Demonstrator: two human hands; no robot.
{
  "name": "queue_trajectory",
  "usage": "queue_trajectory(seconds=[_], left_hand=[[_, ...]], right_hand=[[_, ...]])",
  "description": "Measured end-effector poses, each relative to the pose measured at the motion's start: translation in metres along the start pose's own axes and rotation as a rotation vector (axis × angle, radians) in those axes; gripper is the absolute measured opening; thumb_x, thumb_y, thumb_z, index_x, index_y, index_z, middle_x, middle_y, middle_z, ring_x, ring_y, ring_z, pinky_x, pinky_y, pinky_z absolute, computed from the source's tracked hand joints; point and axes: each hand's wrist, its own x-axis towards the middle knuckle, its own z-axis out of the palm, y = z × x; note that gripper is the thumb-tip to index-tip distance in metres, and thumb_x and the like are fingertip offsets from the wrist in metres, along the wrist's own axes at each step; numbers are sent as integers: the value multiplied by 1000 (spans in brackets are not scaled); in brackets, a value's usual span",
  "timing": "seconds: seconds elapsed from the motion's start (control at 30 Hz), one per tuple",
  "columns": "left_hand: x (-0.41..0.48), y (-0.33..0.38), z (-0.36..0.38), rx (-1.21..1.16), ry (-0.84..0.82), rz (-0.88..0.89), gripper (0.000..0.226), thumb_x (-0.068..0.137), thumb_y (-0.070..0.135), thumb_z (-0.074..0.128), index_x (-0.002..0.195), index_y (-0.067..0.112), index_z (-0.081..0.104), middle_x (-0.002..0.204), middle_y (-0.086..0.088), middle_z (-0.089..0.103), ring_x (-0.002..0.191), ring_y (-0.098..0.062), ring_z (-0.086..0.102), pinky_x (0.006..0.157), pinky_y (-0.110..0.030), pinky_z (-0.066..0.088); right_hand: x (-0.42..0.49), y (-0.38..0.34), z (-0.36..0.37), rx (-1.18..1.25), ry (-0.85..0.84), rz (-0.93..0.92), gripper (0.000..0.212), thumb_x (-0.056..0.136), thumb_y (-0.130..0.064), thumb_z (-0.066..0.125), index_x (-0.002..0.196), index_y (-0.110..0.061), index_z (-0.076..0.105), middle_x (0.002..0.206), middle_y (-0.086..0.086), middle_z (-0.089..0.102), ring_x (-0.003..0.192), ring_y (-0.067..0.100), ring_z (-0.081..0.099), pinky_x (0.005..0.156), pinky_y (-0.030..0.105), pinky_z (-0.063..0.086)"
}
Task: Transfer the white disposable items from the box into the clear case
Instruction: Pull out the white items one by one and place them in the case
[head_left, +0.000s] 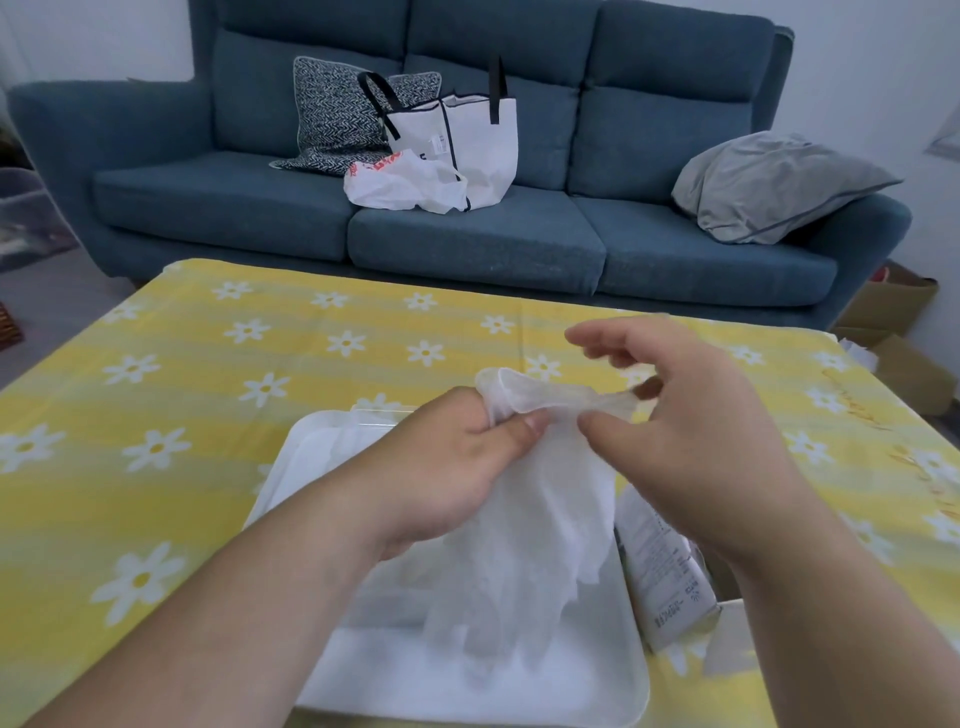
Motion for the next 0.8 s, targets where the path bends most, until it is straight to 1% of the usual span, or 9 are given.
queue_trajectory(seconds=[0.07,0.1,0.2,0.33,0.43,0.5,0.6,0.67,0.8], left_hand=[[-3,4,-3,67,-31,53,30,101,38,50,115,24,72,107,0,77,104,-20,72,99,-53,51],[-4,6,-5,98,-47,80,31,98,40,50,115,25,72,108,2,77,105,-18,71,99,-51,51],[-6,10,-10,169,-70,131,35,95,38,48,118,24,70,111,1,75,108,-19,69,100,-53,50],[-6,6,-15,125,-43,160,31,92,29,57,118,20,72,111,-1,76,108,-22,70,99,-55,51],[-6,-1,-18,35,-55,166,38,83,17,71,120,17,70,114,-6,75,110,-26,70,98,-54,52],[-6,-10,-19,-23,-76,108,42,78,11,76,119,12,70,114,-11,75,109,-28,70,96,-51,54],[-6,-27,-20,-3,-122,11,35,74,16,76,109,10,74,105,-7,77,96,-18,72,82,-33,56],[-8,-33,-27,-12,-126,-40,21,74,18,73,94,14,78,90,2,77,80,-10,68,71,-24,49],[-16,-36,-58,-321,1,-168,19,68,10,68,84,7,79,87,-10,77,73,-19,74,67,-28,60]], right_hand=[[-1,-4,-2,3,-130,-62,62,75,-19,69,132,-39,57,125,-26,60,120,-11,48,98,8,36],[-1,-5,-2,33,-175,-66,60,76,-19,69,131,-38,59,122,-24,63,119,-10,53,97,10,40],[0,-8,-4,166,-214,-15,30,81,-9,73,104,-29,73,91,-14,75,86,-2,68,75,19,54],[2,-15,-1,115,-155,9,8,78,-19,74,75,-24,71,67,-10,69,57,2,57,51,17,43],[4,-19,0,154,-116,21,12,77,-20,75,71,-16,65,62,1,64,53,8,51,51,25,42],[3,-25,-1,364,-150,33,13,74,-20,70,75,-9,63,63,10,63,55,17,53,52,34,44],[3,-37,-6,764,-173,90,9,75,-5,66,70,-10,61,61,6,59,52,16,51,46,25,41],[4,-41,-9,871,-114,158,17,82,4,63,71,-10,59,59,4,56,50,13,49,44,21,40],[11,-33,-6,885,34,377,22,89,1,55,71,-11,56,55,3,58,45,12,52,42,23,45]])
